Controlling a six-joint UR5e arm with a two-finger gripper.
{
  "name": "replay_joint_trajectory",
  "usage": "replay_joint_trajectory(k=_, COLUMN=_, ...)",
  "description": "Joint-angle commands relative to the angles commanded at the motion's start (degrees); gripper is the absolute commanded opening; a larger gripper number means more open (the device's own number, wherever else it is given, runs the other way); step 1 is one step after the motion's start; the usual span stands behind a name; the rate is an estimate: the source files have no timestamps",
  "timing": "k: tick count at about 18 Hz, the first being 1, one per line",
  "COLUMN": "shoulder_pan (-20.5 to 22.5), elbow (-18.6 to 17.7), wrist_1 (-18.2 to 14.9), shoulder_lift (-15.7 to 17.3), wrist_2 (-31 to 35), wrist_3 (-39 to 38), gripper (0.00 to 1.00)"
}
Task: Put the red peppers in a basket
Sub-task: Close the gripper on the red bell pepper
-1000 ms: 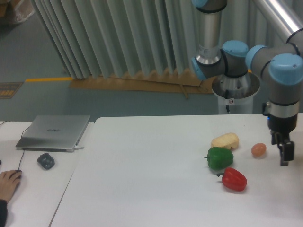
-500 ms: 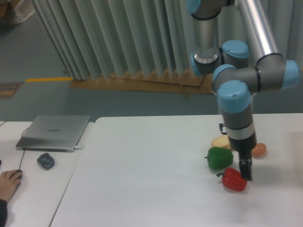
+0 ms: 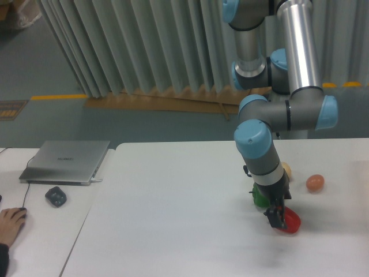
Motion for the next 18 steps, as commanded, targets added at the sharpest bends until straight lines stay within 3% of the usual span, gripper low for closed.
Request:
replay_joint_trajectory(k=14, shoulder_pan=-1.14, elbow=-0.35, wrist_1=1.14, shoulder_lift=-3.34, wrist_2=3.08, wrist_3=0.0, gripper=1.0)
replay_joint_trajectory(k=18, shoulder_pan=-1.14, elbow=-0.53, wrist_1=1.14, shoulder_lift=-3.43, wrist_2=3.69, wrist_3=-0.79, gripper=0.87)
